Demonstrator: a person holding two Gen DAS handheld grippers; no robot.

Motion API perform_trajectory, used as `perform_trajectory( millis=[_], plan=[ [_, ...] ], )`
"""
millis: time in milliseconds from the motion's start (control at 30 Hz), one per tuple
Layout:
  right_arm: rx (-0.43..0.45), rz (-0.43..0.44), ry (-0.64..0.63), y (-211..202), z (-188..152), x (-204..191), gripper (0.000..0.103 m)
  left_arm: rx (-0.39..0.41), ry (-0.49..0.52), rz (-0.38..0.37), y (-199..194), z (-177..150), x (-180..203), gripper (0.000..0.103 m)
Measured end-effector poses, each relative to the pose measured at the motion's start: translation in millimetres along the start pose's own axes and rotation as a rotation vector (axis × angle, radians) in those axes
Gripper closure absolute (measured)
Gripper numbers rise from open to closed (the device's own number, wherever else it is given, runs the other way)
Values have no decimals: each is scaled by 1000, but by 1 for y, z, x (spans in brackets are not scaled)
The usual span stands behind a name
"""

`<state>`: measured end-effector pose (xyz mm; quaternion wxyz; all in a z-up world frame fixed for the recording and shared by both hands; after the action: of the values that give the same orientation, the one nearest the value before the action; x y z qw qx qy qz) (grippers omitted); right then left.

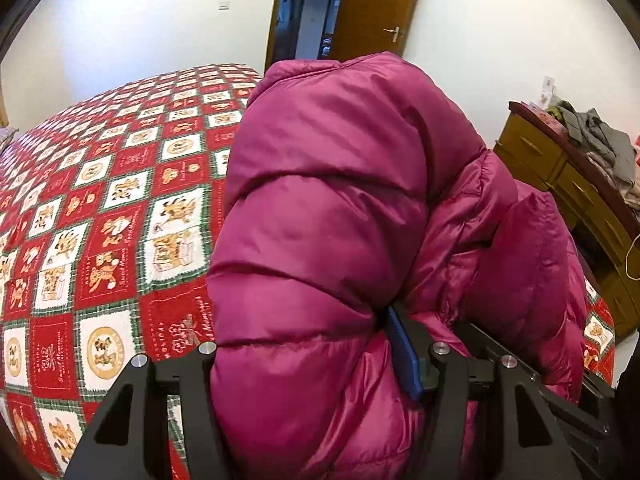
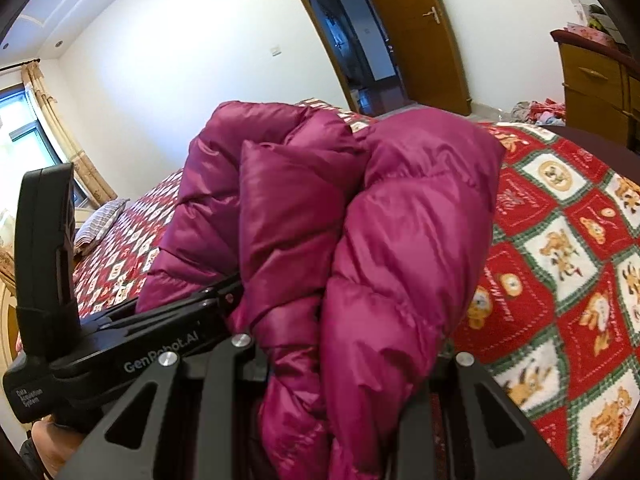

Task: Fold large clothes
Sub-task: 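Hold the magenta bundle with both grippers and press it together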

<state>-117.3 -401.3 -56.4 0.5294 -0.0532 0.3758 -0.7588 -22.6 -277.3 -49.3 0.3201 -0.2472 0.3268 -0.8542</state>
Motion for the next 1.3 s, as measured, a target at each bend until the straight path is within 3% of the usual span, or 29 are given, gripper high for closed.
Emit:
perform_trajectory(
  millis=[600, 933, 1200, 1300],
  plan=[
    [5, -58, -14, -2, 11, 14, 72, -11, 2, -54, 27, 22, 11, 43],
    [29, -124, -60, 18, 40, 20, 72, -15, -41, -121, 70, 62, 22, 43],
    [-38, -127, -21, 59, 58, 49, 72, -72, -14, -80, 116, 75, 33, 43],
    [-84, -117, 32, 77, 56, 71, 72, -93, 0, -34, 137, 70, 37, 43]
  ],
)
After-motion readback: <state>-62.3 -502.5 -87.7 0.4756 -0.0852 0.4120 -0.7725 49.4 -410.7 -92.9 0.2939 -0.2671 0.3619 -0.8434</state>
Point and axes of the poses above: each gripper's, at about its wrist camera, not at the fingertips, and y roughly the way its jaws point, x to its right, z to its top, the point moved 1 cm from there along y, roughly the way its jaws point, and after that the axes turned 3 degrees about -z, right-handed, at the moved point
